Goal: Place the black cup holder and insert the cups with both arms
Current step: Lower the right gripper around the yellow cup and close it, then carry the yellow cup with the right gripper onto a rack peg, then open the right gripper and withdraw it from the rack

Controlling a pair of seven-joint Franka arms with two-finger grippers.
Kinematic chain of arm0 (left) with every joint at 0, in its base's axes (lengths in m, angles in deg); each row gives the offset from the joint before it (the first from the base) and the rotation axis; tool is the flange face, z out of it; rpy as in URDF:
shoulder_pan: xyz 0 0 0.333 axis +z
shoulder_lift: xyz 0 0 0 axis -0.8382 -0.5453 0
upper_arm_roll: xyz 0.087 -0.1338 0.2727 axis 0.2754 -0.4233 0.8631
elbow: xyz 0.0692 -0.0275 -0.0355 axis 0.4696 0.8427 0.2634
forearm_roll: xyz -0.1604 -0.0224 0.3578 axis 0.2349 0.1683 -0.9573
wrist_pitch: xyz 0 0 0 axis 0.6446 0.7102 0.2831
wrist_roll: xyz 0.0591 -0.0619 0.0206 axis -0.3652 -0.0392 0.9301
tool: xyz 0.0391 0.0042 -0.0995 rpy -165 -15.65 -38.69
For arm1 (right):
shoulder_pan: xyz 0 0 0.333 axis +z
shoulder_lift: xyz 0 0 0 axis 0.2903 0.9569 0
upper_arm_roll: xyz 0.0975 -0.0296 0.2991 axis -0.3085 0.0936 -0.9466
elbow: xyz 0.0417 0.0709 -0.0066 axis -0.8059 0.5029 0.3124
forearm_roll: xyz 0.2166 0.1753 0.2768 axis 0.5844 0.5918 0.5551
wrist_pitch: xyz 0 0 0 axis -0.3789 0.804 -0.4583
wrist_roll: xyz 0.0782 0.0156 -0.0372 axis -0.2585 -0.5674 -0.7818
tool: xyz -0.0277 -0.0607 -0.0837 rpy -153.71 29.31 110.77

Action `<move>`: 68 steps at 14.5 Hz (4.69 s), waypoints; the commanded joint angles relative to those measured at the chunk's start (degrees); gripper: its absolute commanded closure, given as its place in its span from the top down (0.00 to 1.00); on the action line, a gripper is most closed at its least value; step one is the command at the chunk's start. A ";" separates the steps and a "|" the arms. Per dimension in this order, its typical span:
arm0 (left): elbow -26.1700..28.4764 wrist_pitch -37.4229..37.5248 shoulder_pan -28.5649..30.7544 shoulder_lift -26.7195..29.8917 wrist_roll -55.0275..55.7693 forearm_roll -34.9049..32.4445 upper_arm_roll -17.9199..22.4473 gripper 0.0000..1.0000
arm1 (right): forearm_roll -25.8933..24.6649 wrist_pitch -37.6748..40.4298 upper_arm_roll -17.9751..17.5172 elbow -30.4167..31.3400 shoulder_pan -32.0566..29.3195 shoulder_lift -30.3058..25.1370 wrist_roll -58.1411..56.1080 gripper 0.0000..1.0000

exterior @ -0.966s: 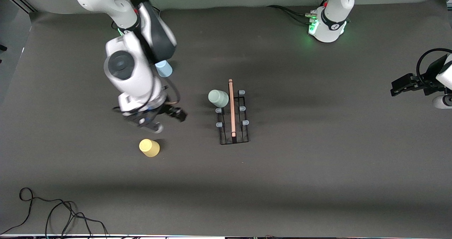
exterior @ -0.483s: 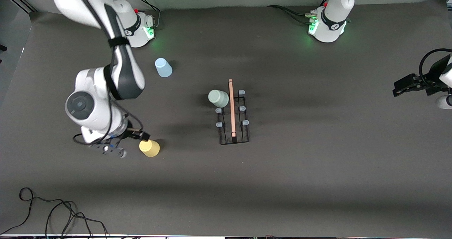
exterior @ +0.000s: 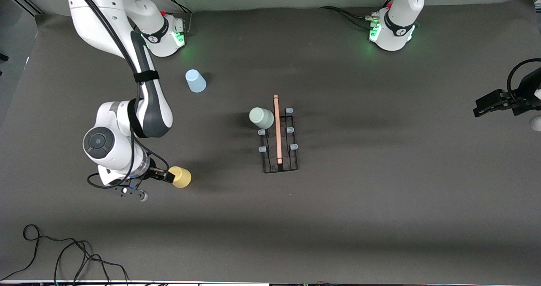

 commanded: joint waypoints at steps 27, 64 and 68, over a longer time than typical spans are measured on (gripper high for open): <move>0.88 0.07 0.24 0.65 -1.34 2.40 0.16 1.00 | 10.53 -2.67 -2.01 0.26 0.68 2.90 -5.21 0.18; 0.79 -0.02 0.24 0.74 -1.43 2.40 0.16 1.00 | 10.53 -0.45 -5.36 -15.04 16.42 6.06 37.42 1.00; 0.79 -0.11 0.24 0.74 -1.52 2.40 0.16 1.00 | 7.73 6.73 -2.20 -16.00 15.01 2.46 31.91 1.00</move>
